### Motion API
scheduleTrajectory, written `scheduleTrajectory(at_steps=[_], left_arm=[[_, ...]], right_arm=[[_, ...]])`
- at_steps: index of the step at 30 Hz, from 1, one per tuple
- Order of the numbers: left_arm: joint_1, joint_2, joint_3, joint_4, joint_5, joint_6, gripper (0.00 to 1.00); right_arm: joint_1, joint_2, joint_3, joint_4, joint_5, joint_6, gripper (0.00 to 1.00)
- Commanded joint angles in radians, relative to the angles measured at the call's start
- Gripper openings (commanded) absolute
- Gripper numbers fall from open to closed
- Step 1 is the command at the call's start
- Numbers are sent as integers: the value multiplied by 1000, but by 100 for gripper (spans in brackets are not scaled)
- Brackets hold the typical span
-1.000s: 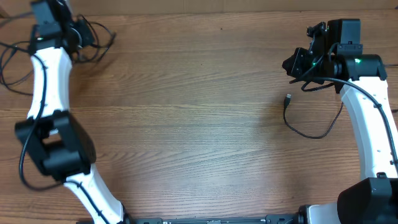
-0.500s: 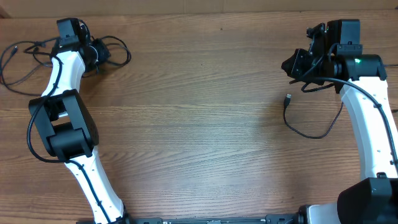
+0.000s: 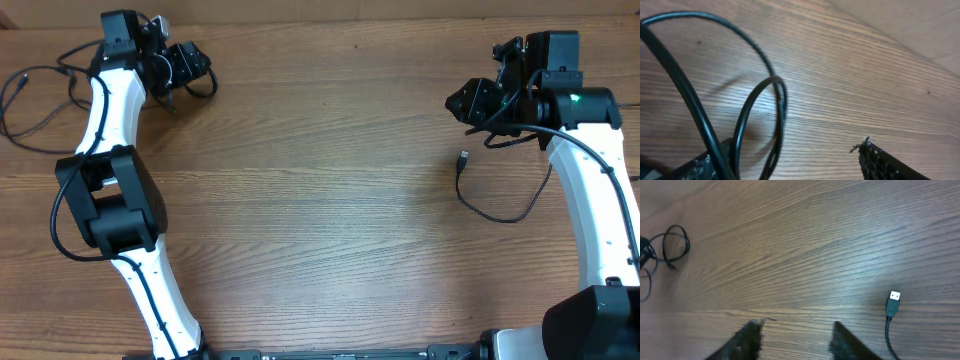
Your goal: Untangle cables
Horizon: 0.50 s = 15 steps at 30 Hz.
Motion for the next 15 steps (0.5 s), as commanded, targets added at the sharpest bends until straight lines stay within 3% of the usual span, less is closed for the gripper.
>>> scheduleTrajectory(at_steps=[1, 4, 7, 8, 15], left_arm=[[-4, -46, 124, -82, 7, 56, 80], [-33, -48, 208, -186, 82, 116, 82], [-76, -48, 249, -229, 180, 142, 86], [-96, -48, 253, -236, 214, 151, 86], [-261, -48, 253, -258, 226, 154, 87]], right_arm=[[-1, 2, -3, 7, -1, 2, 55], [-2, 2, -3, 14, -1, 2, 64], [-2, 2, -3, 18, -2, 2, 94], [-2, 2, -3, 9, -2, 2, 100], [-3, 2, -3, 27, 100, -55, 100]])
